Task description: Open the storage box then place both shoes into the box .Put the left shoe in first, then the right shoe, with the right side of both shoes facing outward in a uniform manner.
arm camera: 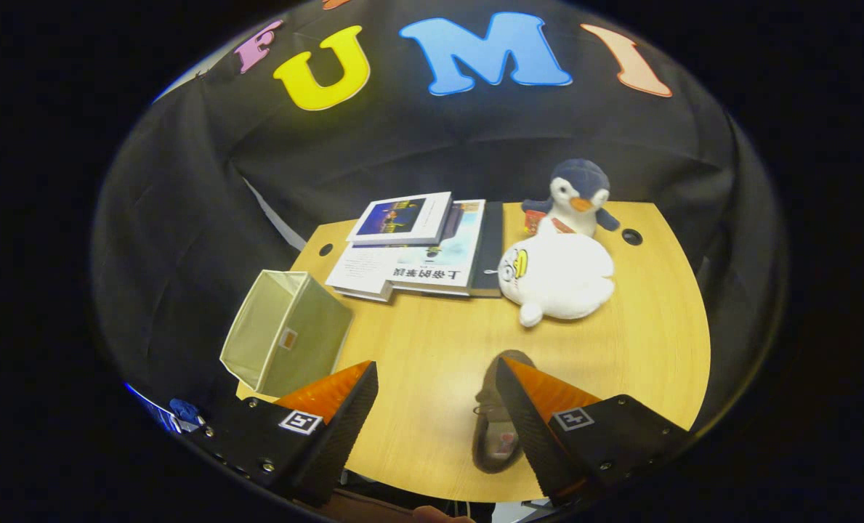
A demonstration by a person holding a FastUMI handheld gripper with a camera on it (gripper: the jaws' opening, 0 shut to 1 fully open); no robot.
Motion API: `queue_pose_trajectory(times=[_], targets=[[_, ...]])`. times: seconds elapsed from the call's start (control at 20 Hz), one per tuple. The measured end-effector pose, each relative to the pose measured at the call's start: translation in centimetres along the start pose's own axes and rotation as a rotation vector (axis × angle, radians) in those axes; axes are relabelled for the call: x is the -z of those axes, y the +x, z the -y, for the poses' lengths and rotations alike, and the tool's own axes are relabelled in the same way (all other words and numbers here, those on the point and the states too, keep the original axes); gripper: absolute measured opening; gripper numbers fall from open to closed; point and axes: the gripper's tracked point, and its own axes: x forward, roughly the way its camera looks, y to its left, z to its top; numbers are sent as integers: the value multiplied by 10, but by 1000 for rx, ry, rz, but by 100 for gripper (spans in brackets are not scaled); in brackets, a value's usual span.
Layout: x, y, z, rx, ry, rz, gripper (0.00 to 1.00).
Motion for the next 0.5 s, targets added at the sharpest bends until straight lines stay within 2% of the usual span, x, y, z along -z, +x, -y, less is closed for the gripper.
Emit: queue_pose_trajectory(times=[0.25, 0.5], targets=[[36, 3, 43, 42, 57, -44, 99], [73, 18, 70, 73, 54, -123, 99]])
